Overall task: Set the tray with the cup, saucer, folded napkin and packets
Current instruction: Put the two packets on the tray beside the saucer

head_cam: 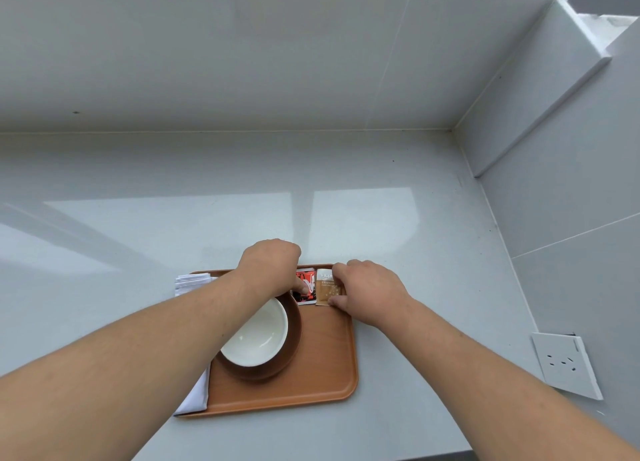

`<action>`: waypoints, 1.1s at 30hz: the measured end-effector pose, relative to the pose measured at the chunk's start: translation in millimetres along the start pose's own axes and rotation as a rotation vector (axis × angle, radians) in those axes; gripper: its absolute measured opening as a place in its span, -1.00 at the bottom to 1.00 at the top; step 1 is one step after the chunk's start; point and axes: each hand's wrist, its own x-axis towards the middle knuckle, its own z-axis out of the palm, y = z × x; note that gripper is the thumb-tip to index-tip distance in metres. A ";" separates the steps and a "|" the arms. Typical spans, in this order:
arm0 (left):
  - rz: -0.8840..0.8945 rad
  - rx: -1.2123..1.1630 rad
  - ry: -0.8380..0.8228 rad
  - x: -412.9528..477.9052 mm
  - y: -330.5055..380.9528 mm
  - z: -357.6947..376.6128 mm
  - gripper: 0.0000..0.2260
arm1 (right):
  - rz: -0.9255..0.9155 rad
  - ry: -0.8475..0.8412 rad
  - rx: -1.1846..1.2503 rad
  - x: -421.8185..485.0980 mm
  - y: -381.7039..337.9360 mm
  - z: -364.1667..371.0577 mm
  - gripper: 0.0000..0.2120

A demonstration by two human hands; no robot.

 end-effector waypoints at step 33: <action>0.036 0.034 -0.024 -4.5 14.0 1.3 -0.69 | -0.047 0.137 0.009 -7.7 -23.7 8.1 -0.83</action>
